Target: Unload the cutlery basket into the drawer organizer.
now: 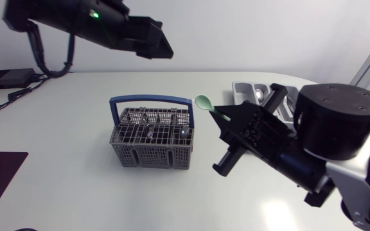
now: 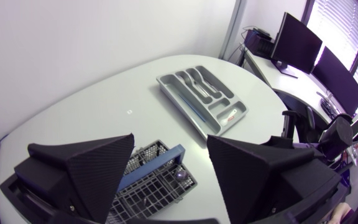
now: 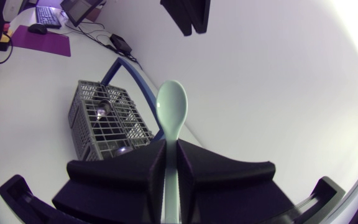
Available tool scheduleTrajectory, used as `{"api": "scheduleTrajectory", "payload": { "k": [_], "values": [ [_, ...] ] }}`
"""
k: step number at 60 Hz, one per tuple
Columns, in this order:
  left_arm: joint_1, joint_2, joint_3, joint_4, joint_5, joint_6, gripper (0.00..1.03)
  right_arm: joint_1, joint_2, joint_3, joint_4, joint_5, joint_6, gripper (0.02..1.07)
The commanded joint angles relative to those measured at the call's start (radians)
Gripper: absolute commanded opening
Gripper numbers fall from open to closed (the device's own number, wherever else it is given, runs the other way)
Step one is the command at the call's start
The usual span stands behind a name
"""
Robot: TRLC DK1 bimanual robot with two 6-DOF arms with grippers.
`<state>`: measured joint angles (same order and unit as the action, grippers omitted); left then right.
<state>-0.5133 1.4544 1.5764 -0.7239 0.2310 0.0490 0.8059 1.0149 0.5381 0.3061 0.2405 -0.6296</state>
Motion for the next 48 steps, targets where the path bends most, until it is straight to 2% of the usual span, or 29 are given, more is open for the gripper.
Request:
{"api": "scheduleTrajectory", "payload": {
  "k": [1,9,16,23,33,37,48],
  "values": [
    [0.05,-0.074,-0.024,-0.019,0.001,0.061,0.94,-0.063,-0.087,-0.038,-0.09,-0.073,0.022,0.08],
    [0.067,-0.123,-0.118,-0.078,-0.007,0.184,0.91,-0.205,-0.18,-0.035,-0.245,-0.283,0.033,0.08],
    [0.062,-0.169,-0.234,-0.081,-0.027,0.261,0.9,-0.359,-0.219,-0.013,-0.375,-0.489,0.014,0.08],
    [0.042,-0.193,-0.319,-0.065,-0.073,0.328,0.87,-0.458,-0.219,0.003,-0.463,-0.609,-0.042,0.08],
    [0.029,-0.189,-0.398,-0.045,-0.116,0.37,0.87,-0.517,-0.2,0.008,-0.529,-0.655,-0.105,0.08],
    [0.019,-0.187,-0.415,-0.042,-0.13,0.367,0.82,-0.522,-0.2,0.01,-0.559,-0.659,-0.124,0.08],
    [-0.082,-0.175,-0.493,0.054,-0.292,0.333,0.81,-0.597,-0.147,0.042,-0.67,-0.715,-0.245,0.08]
  ]
}}
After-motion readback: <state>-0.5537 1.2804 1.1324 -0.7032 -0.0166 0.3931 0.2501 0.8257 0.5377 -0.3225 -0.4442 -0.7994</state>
